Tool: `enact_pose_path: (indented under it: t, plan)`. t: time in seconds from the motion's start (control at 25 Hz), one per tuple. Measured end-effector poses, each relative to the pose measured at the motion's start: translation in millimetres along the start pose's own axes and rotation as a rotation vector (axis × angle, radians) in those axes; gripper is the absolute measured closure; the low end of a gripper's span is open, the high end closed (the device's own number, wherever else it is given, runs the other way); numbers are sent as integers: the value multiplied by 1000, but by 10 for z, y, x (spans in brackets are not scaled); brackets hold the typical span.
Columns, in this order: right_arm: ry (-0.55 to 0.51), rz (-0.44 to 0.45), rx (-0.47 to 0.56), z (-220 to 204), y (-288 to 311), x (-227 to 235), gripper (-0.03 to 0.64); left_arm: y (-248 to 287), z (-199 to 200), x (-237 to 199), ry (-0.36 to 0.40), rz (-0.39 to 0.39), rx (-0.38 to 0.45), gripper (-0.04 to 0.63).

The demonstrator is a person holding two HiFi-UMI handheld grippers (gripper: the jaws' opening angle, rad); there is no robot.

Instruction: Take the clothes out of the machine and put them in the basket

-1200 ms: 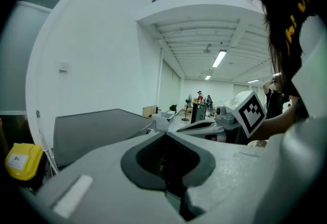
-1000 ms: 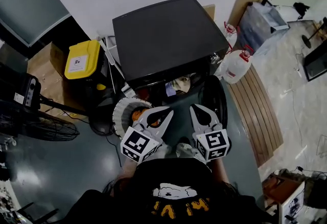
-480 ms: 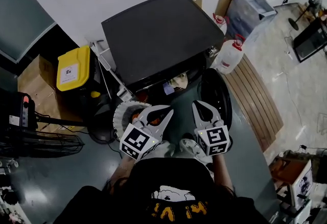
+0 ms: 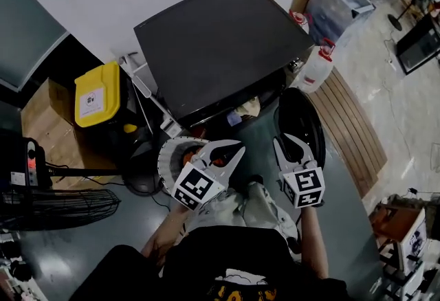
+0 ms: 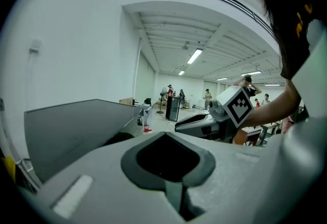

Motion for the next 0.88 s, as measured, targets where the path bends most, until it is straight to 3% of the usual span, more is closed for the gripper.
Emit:
enact_pose_path:
  t: [0.28,0.52,0.88]
  plan:
    - [30,18,-37,-355,570,274,495,184,-250,-279,-15,19,-41,595]
    - [31,37,-80,-859,1148,506,489,503,-567,-398,8,-12,-65,594]
    - [-47,90,-178,-1661,1929,673,444,866,-1124,-637,32,-10,-136,595]
Point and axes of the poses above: the fingertips, and each gripper's own axes: y forward along the fingers, x to its right, z out of its top, the point moved 3 cm from there along -y, backward along the fingers, and after that the axes turned 3 degrees about x, right-handed, at the moved point
